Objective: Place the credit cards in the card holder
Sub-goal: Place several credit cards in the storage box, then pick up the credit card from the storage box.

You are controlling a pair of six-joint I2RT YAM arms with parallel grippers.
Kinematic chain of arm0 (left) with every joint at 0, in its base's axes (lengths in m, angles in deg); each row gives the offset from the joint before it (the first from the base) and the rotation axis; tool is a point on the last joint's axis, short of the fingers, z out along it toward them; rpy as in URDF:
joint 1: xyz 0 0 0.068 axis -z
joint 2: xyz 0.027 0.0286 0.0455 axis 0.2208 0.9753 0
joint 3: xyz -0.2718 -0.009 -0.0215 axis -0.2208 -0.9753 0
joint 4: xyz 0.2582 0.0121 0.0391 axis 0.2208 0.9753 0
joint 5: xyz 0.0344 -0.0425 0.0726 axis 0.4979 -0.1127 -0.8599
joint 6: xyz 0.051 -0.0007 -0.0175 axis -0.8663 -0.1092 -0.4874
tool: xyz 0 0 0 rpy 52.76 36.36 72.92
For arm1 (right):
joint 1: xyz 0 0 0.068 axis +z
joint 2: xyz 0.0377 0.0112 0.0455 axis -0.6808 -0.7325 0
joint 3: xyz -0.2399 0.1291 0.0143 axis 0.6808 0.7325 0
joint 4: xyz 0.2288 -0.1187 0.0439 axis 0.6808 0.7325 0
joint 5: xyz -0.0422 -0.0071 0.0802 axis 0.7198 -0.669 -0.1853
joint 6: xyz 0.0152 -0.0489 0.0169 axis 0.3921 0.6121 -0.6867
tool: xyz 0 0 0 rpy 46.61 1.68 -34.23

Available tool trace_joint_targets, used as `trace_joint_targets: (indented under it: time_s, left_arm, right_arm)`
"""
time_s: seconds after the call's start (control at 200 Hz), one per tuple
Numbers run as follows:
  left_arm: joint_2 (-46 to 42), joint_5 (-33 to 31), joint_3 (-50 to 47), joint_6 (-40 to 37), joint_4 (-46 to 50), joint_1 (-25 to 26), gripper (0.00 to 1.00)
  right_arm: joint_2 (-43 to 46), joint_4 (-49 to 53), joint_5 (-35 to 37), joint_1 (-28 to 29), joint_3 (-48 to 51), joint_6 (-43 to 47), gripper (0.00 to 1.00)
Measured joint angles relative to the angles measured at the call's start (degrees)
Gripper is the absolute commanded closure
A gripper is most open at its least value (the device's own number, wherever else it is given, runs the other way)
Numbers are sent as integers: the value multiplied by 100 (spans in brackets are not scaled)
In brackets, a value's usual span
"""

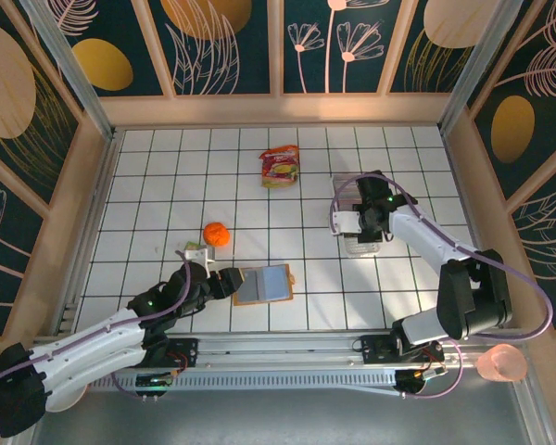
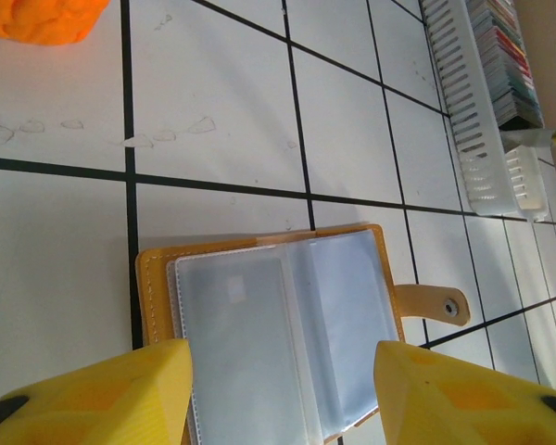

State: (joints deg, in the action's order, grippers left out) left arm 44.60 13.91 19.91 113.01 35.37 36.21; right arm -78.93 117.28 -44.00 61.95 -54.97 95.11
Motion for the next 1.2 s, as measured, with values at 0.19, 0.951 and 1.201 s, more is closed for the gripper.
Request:
trace_joint_targets:
  time_s: [0.19, 0.951, 1.201]
  left_arm:
    - [24, 20, 0, 0, -2, 0, 46]
    - [24, 42, -74, 4, -4, 0, 46]
    - [24, 42, -74, 15, -4, 0, 47]
  right_arm:
    - [-31, -422, 111, 0, 68, 7, 79]
    - [-380, -1998, 455, -22, 765, 256, 6]
    - [-382, -2085, 492, -20, 761, 304, 26]
